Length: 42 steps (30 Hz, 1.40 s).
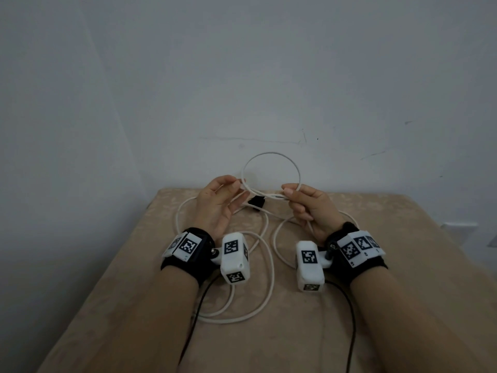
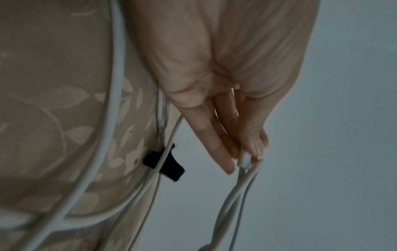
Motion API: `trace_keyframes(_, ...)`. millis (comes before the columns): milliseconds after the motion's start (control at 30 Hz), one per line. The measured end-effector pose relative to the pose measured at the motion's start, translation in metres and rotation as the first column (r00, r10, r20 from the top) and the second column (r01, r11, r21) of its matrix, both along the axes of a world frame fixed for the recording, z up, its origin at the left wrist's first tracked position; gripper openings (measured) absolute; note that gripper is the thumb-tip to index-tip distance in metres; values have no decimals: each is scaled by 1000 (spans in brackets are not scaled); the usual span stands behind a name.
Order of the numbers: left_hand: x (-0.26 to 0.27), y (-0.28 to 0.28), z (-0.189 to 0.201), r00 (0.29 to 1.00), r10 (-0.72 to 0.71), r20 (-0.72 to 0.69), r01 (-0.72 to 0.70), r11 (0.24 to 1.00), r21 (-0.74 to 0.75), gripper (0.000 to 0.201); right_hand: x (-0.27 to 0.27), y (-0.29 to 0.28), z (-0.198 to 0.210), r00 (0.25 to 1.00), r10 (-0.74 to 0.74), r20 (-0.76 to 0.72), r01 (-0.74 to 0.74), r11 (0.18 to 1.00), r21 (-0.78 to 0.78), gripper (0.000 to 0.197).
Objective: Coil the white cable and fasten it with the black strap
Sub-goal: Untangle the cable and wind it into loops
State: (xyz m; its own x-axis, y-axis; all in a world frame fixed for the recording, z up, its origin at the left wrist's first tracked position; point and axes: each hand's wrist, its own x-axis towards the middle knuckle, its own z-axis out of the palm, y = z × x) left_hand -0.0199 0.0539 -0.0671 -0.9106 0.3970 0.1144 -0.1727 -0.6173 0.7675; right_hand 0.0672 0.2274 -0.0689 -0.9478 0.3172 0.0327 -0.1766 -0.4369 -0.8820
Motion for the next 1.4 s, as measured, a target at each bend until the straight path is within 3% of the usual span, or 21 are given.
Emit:
trace_keyframes(300, -1, -2, 1, 999, -19, 35, 15, 994, 104, 16, 1, -1, 1, 1000, -2, 14, 1, 999, 36, 12)
trace_keyframes(367, 0, -1, 3, 995, -95, 22, 92, 992, 90, 10, 0, -2, 2, 1000, -5, 13, 5, 998, 63, 12)
trace_keyframes(533, 5, 3, -2, 960, -276, -54, 275, 961, -22, 25, -3, -6, 7, 1000, -9, -16, 10, 995, 97, 12)
trace_keyframes(667, 6, 2, 0, 969, -245, -36, 244, 969, -31, 17, 0, -7, 9, 999, 39, 24, -43, 988, 150, 10)
trace_keyframes(933, 5, 2, 3, 979, -204, 13, 204, 979, 19, 14, 10, 0, 12, 968, 250, 34, -251, 966, 58, 8)
trace_keyframes(1100, 4, 0, 5, 986, -155, 53, 153, 987, 39, 20, 12, 5, 12, 915, 404, -1, -404, 914, 48, 42)
trace_keyframes(1167, 3, -1, 6, 988, -140, 69, 136, 989, 56, 21, 12, 5, 13, 897, 443, -10, -442, 896, 53, 47)
trace_keyframes(1300, 0, -2, 5, 981, -174, 85, 170, 984, 61, 15, 11, 6, 12, 910, 414, 0, -413, 908, 64, 45)
trace_keyframes(1400, -1, -1, 3, 977, -206, 58, 204, 978, 36, 14, 8, 4, 10, 952, 303, 49, -307, 944, 119, 23)
